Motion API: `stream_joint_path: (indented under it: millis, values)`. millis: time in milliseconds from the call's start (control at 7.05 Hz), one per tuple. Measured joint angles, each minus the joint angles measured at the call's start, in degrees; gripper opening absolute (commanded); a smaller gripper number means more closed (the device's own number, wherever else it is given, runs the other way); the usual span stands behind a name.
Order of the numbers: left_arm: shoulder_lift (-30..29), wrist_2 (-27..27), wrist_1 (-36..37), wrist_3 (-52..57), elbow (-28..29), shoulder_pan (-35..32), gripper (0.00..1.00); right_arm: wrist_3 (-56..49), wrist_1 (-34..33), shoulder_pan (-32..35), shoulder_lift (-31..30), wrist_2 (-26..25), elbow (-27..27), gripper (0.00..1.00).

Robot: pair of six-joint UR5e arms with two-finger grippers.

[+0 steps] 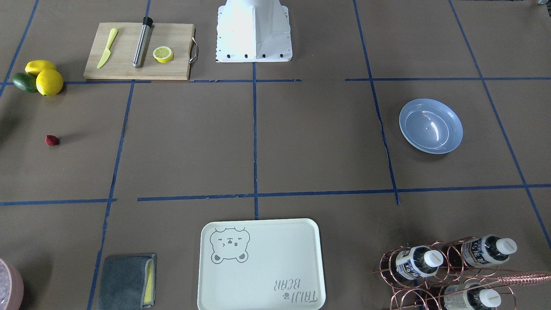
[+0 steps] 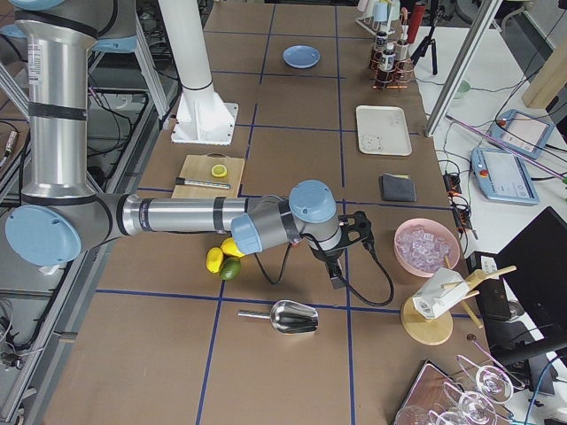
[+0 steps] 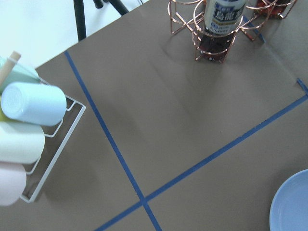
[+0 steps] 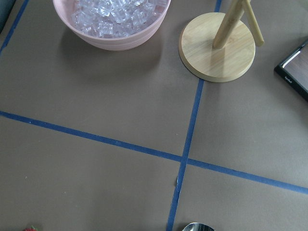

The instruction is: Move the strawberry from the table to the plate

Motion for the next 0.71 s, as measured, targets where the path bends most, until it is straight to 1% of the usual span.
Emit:
stream_joint_path:
  millis: [142, 284, 425, 567, 709]
  values:
    - [0.79, -1.01, -5.23, -3.78, 1.51, 2.72, 1.00, -1.08, 1.18, -0.03, -0.38, 0.58, -0.20, 1.00]
    - [2.26, -0.68, -10.45, -8.24, 3.27, 6.30, 1.00, -1.48, 1.89, -0.14, -0.46, 1.42, -0.38, 1.00]
    - [3.60, 1.71, -14.74, -13.86, 5.35, 9.70, 0.82, -1.68, 2.46, -0.26, -0.46, 1.89, -0.33, 1.00]
    - [4.96, 5.46, -19.65, -21.87, 7.51, 13.39, 0.66, -1.83, 2.89, -0.40, -0.48, 2.14, -0.28, 1.00]
    - [6.08, 9.07, -26.60, -32.24, 10.42, 17.58, 0.62, -1.90, 3.10, -1.44, -0.26, 2.11, -0.25, 1.00]
